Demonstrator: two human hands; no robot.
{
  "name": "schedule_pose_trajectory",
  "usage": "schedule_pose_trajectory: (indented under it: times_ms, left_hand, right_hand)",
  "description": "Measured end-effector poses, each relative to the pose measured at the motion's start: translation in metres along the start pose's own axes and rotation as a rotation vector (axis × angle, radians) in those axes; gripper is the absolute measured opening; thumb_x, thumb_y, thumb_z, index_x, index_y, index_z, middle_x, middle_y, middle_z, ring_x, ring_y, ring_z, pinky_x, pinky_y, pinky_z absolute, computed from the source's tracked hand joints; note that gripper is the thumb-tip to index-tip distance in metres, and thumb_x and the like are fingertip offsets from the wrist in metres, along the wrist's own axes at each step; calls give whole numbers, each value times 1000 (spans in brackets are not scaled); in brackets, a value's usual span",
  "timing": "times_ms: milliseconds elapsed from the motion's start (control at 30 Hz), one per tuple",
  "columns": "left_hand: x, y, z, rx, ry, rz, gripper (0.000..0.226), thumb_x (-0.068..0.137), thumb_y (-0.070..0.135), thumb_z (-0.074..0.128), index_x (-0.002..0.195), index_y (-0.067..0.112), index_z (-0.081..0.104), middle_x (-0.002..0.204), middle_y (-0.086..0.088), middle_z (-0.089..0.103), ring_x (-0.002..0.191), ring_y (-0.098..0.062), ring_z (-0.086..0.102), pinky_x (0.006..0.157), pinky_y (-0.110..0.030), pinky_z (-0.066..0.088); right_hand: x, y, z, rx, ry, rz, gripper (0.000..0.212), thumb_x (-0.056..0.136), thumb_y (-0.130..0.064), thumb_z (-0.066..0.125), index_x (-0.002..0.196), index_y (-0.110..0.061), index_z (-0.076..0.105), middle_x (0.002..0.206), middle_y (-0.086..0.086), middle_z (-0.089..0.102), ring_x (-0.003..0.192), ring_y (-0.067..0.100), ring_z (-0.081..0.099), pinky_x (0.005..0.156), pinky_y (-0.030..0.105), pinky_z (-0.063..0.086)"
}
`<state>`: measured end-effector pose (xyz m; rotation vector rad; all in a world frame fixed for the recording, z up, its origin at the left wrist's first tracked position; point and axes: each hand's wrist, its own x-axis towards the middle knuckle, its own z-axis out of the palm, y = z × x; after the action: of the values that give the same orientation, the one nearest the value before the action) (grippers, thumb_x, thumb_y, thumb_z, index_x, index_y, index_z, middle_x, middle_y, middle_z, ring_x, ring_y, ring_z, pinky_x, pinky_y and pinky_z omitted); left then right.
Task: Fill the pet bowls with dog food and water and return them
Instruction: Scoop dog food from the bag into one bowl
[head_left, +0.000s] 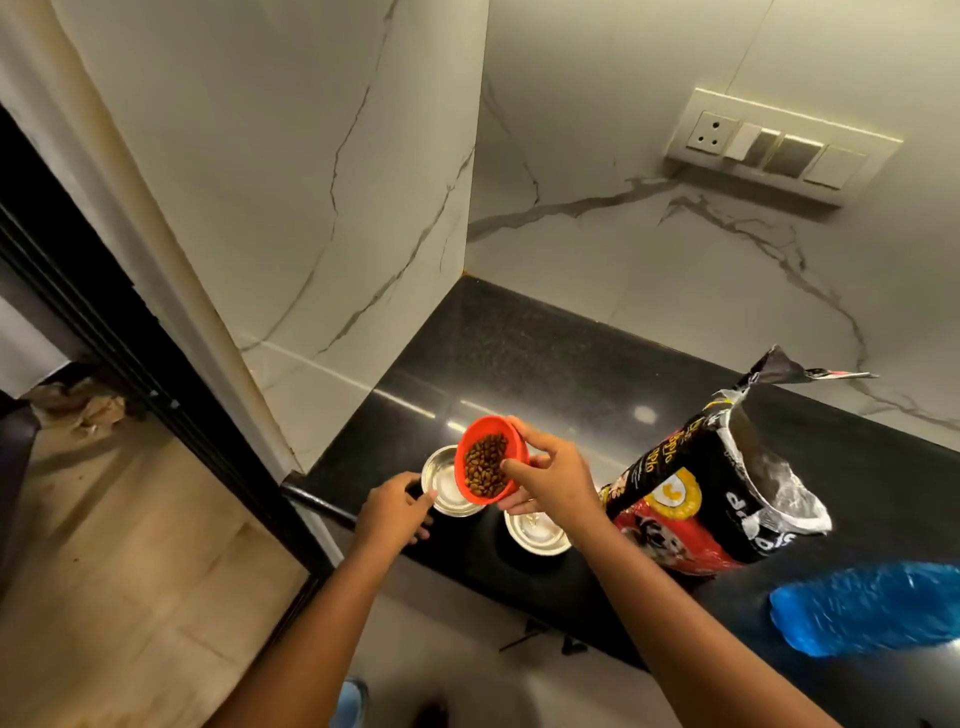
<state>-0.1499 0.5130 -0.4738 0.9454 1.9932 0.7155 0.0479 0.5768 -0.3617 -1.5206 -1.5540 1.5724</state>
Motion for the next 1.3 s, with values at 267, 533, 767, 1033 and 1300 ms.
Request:
schedule_pose_trajectory:
  times_ms: [267,533,767,1033,1300]
  left_hand:
    - [1,11,9,-486,-107,-53,17,98,3,56,113,-1,61,71,-19,72,55,-21,74,49,-24,59]
    - [4,12,0,-515,-108,1,15,98,2,53,109,3,64,75,-20,73,58,-24,75,52,-28,60]
    - [5,9,-1,-527,-129,14,14,100,4,53,112,6,61,76,-17,72,57,-22,74,54,-29,61]
    - [8,6,2,-460,-91,-2,16,99,4,54,112,4,64,75,-20,72,62,-25,76,58,-33,63]
    - [16,10,-13,112,50,12,41,93,46,62,124,19,63,84,-5,76,68,-21,74,69,-38,61]
  right_hand:
    - [16,9,8,-382,85,-224,69,79,-14,83,140,-38,60,109,6,76,71,21,77,71,41,65]
    - [28,18,18,-1038,-10,-574,73,88,-28,71,153,-41,40,118,11,65,94,35,67,77,41,51]
    - [29,21,15,-1155,37,-815,74,88,-30,74,152,-39,39,125,17,61,65,37,68,51,41,54]
    - [16,5,-5,-530,155,-572,80,77,-26,87,147,-37,50,112,-5,70,66,14,66,70,29,57]
    - [-10,-33,-36,84,199,-387,81,76,-16,89,146,-35,54,130,14,68,71,30,79,74,44,66]
